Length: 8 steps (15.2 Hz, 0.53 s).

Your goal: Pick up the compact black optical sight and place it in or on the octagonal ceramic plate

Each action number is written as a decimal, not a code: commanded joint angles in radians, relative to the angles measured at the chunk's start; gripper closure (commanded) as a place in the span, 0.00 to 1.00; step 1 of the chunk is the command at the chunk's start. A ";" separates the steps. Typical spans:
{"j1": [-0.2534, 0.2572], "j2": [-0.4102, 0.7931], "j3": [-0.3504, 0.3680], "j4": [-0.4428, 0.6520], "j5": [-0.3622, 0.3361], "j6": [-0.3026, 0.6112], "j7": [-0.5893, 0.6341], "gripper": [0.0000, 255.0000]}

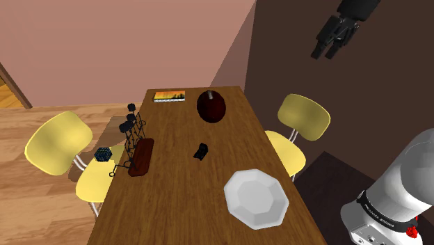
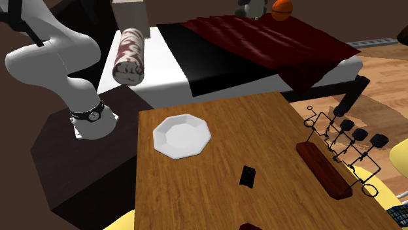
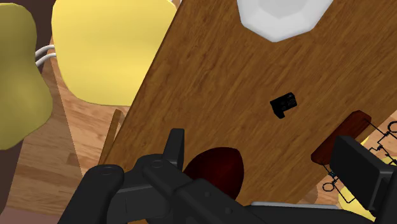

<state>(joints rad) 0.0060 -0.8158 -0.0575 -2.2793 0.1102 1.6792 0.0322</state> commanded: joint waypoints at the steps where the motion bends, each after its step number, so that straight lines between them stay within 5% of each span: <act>1: 0.000 0.000 0.000 0.000 0.000 0.000 0.000 0.00; 8: 0.034 0.127 0.068 -0.093 0.029 0.214 0.019 0.00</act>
<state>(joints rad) 0.0357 -0.7077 0.0024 -2.3561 0.1352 1.8585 0.0505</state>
